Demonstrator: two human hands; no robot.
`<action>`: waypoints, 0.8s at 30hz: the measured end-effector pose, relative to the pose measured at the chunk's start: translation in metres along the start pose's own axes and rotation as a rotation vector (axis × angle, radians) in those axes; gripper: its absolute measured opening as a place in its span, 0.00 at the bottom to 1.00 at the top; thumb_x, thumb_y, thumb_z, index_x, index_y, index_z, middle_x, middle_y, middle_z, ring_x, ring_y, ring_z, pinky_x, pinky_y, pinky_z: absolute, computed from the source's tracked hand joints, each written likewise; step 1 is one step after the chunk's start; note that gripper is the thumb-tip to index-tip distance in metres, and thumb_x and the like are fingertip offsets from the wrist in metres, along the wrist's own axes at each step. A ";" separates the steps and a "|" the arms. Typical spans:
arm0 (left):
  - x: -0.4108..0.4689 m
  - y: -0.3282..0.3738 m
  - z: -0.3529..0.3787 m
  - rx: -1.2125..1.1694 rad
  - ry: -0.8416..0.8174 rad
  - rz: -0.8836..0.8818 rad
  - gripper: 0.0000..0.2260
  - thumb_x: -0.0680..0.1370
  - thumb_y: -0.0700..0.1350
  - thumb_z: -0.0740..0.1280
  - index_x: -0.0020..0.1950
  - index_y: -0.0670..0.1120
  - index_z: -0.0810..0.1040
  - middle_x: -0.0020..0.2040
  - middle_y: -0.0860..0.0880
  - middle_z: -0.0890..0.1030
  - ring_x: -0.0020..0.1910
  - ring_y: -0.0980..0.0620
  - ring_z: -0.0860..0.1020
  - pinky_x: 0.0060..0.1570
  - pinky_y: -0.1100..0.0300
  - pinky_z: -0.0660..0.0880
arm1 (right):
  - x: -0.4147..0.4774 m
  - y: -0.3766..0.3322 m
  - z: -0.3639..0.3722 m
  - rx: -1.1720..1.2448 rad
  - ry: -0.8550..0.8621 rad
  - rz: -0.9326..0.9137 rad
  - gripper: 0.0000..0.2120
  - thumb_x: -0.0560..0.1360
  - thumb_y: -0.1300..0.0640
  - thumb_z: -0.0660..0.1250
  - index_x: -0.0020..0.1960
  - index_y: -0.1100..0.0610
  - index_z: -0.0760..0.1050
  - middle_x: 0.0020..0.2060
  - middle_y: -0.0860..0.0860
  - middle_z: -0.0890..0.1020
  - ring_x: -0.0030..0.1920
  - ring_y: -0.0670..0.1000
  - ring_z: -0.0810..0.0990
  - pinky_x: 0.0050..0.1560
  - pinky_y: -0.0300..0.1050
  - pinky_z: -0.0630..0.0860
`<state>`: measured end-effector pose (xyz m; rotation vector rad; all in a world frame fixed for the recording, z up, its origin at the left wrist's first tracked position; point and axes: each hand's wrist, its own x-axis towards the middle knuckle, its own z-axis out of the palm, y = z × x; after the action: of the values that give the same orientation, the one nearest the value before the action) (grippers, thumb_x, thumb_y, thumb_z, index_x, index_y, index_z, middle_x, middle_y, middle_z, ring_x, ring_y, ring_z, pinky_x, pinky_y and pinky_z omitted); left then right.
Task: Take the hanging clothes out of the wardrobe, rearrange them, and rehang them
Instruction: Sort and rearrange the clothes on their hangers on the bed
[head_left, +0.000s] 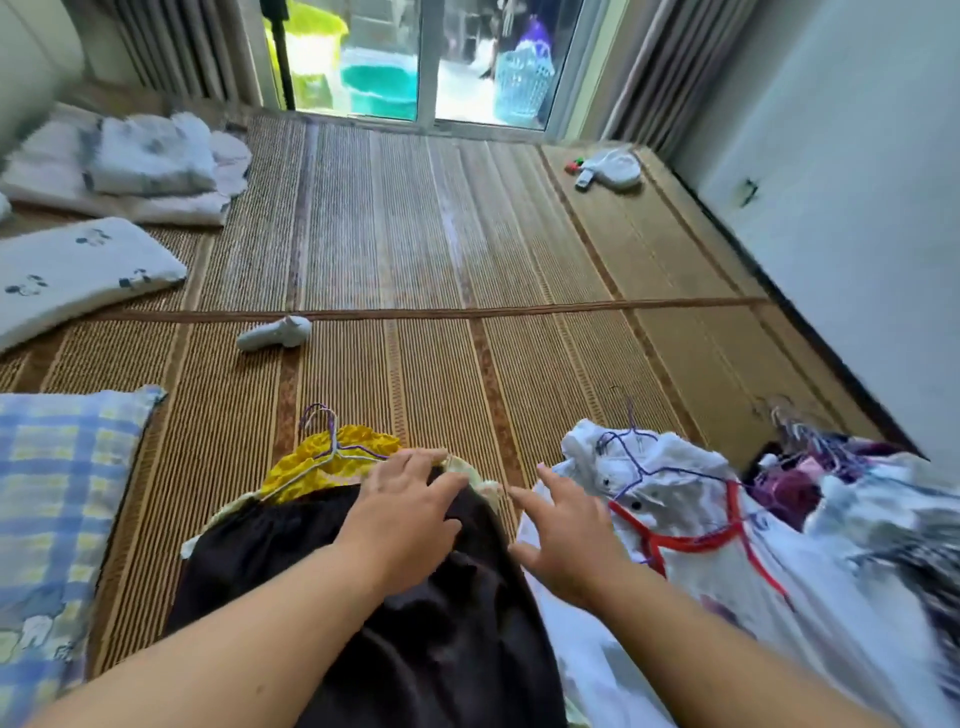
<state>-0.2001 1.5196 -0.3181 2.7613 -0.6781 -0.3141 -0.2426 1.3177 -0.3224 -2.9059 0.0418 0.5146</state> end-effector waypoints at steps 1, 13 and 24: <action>-0.002 0.011 -0.007 -0.020 0.019 0.005 0.23 0.76 0.57 0.61 0.71 0.60 0.63 0.74 0.53 0.59 0.72 0.50 0.53 0.71 0.49 0.52 | -0.008 0.001 -0.007 0.008 0.006 0.006 0.30 0.72 0.40 0.63 0.72 0.38 0.58 0.76 0.51 0.52 0.75 0.52 0.53 0.71 0.56 0.53; -0.047 0.182 -0.103 0.028 -0.076 0.289 0.23 0.75 0.60 0.61 0.70 0.61 0.65 0.66 0.56 0.71 0.66 0.50 0.68 0.65 0.51 0.66 | -0.191 0.065 -0.140 0.112 0.093 0.190 0.28 0.73 0.40 0.63 0.71 0.40 0.62 0.73 0.47 0.62 0.72 0.50 0.61 0.71 0.56 0.58; 0.009 0.301 -0.085 0.033 -0.126 0.259 0.21 0.76 0.58 0.62 0.68 0.60 0.67 0.63 0.53 0.74 0.62 0.50 0.72 0.56 0.54 0.71 | -0.220 0.209 -0.175 0.228 0.082 0.270 0.27 0.75 0.43 0.63 0.72 0.42 0.61 0.73 0.48 0.61 0.72 0.50 0.61 0.71 0.57 0.58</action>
<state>-0.2950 1.2780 -0.1439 2.6584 -1.0683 -0.4255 -0.4030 1.0781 -0.1239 -2.7076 0.4769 0.4006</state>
